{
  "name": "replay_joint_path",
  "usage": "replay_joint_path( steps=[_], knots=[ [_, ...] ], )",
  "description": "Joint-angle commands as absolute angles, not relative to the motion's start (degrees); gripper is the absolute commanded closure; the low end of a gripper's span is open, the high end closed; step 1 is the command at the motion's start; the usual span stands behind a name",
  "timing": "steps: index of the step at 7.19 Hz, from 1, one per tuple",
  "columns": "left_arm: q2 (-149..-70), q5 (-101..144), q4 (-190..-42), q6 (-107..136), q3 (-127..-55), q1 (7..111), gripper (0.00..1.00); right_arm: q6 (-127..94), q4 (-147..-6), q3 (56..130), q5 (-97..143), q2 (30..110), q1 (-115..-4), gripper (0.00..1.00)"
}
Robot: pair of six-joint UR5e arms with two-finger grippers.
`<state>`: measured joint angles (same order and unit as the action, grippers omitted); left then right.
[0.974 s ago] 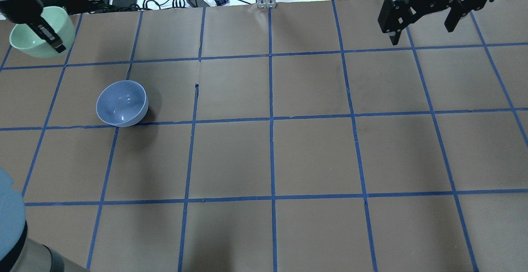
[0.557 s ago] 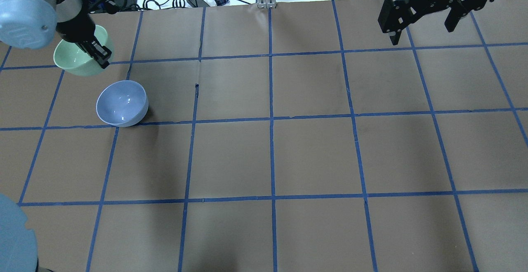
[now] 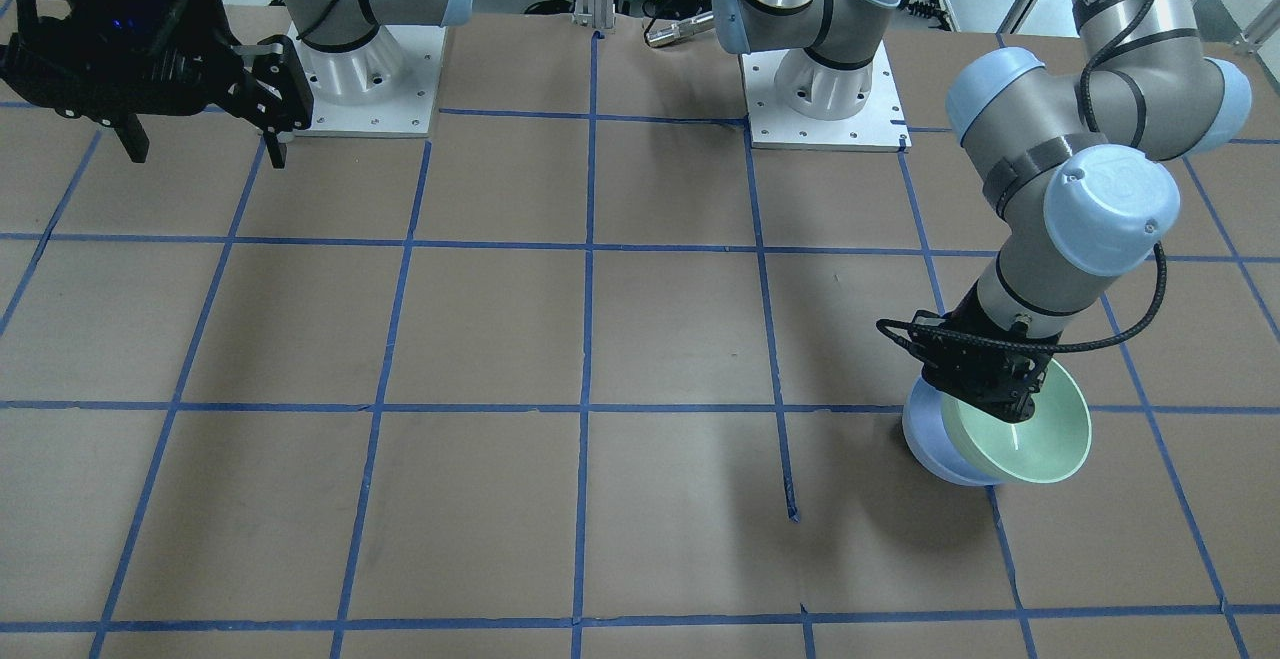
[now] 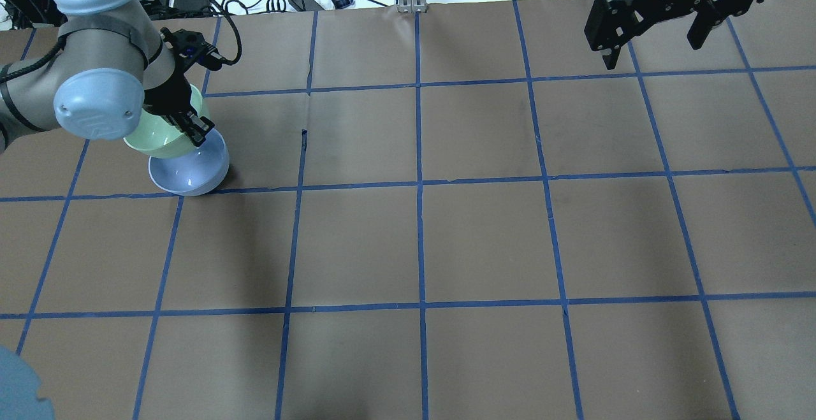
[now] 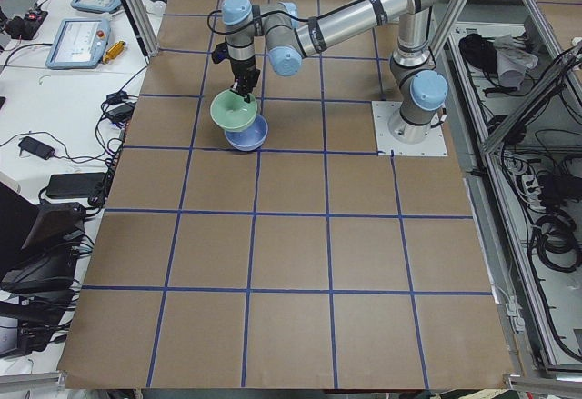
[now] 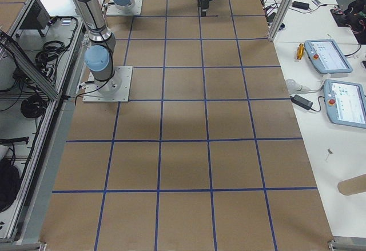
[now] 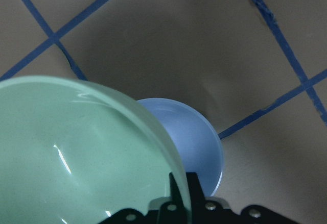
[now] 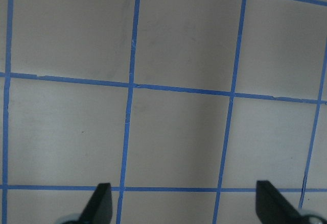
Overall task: Stack green bowl on blue bowl
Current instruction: 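Carry the green bowl over the blue bowl and lower it inside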
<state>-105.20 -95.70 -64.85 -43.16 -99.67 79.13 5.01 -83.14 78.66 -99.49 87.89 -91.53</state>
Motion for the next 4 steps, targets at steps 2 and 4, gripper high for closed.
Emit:
replay_joint_path(
  steps=[2, 4],
  knots=[
    [-105.56, -96.06, -64.16, -43.15, -101.07, 78.75, 1.0, 5.01, -83.14, 78.66, -99.49, 87.89, -91.58, 0.0],
    [-106.26, -98.0, -64.33, -43.15, -101.07, 78.31, 1.0, 5.01, -83.14, 78.66, -99.49, 87.89, -91.58, 0.0]
  ],
)
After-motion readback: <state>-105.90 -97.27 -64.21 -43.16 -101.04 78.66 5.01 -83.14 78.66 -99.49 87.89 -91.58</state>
